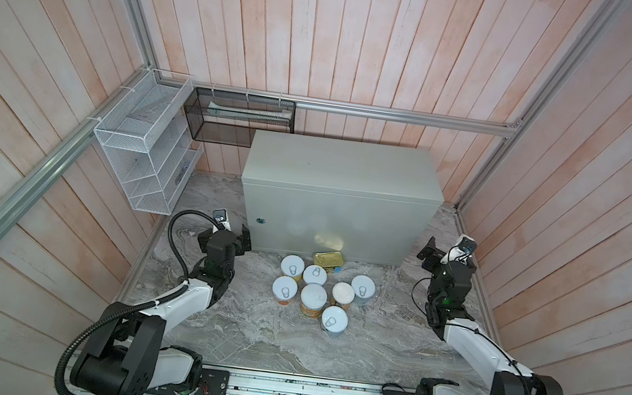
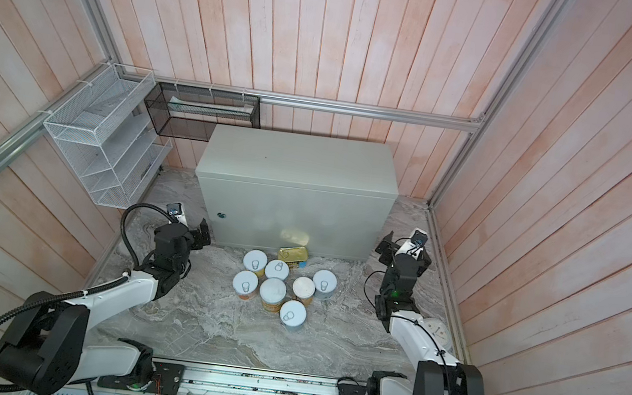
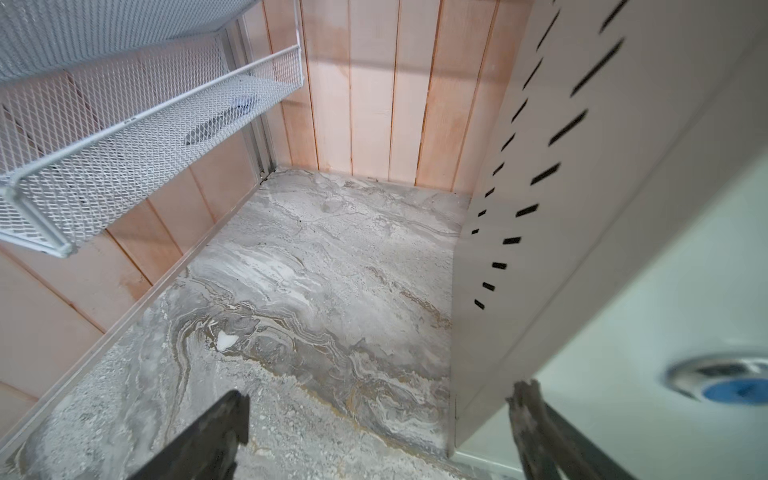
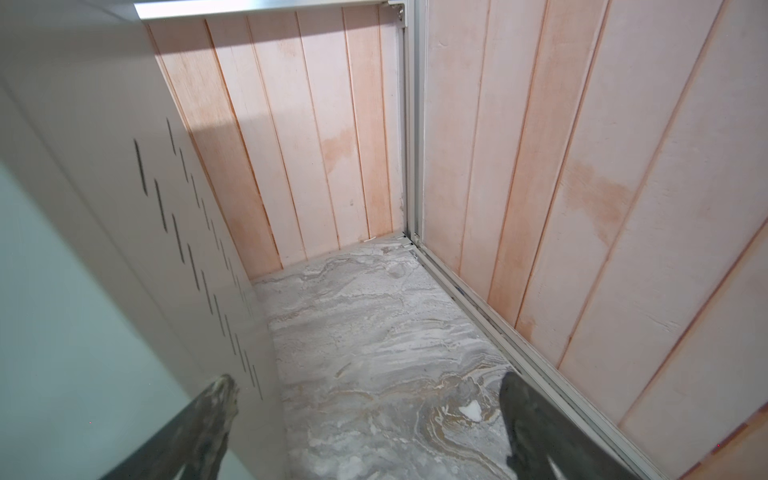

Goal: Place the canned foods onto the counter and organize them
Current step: 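Move both grippers forward from rest toward the cluster of cans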

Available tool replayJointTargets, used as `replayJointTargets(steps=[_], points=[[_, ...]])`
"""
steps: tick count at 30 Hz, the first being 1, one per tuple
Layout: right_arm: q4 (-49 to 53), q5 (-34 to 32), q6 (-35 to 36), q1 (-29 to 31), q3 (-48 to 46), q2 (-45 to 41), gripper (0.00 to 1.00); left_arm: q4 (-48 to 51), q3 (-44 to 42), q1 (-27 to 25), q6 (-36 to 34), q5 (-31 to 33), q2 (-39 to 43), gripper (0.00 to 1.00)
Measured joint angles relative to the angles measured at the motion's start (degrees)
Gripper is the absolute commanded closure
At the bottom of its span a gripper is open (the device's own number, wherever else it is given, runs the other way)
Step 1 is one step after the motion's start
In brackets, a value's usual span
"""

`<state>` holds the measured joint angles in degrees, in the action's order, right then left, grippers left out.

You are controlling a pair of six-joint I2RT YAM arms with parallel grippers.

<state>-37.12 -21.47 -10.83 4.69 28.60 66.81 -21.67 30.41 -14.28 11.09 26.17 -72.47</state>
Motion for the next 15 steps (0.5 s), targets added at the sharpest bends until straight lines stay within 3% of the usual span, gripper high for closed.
replayJointTargets(steps=[6, 15], points=[[12.4, 6.9, -4.1, 0.1, 1.8, -7.4, 0.02, 14.7, 5.6, -5.0, 5.0, 2.4, 5.6, 0.0], [29.9, 16.1, -6.7, 2.8, 6.9, -8.3, 0.02, 36.5, 9.3, -14.2, 13.1, 1.4, 10.2, 0.0]])
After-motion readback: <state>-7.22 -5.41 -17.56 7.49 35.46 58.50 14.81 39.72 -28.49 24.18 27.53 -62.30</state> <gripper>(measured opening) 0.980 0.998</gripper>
